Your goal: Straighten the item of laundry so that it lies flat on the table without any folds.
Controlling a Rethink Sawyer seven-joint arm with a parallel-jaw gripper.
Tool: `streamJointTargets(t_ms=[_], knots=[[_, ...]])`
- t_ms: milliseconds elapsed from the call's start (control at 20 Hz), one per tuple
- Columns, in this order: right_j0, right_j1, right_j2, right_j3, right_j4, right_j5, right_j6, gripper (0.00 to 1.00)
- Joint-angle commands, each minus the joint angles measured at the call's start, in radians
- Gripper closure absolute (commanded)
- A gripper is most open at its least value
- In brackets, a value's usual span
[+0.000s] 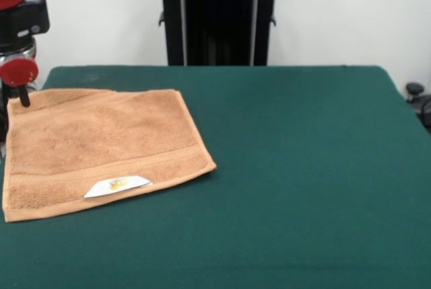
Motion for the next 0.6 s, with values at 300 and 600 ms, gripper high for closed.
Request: streamJointTargets(t_ms=[300,600], knots=[[-0.278,0.001,0.360,0.163,-0.001,0.160,-0.563,1.00],[-0.278,-0.003,0.378,0.187,-0.021,0.145,-0.526,1.00]])
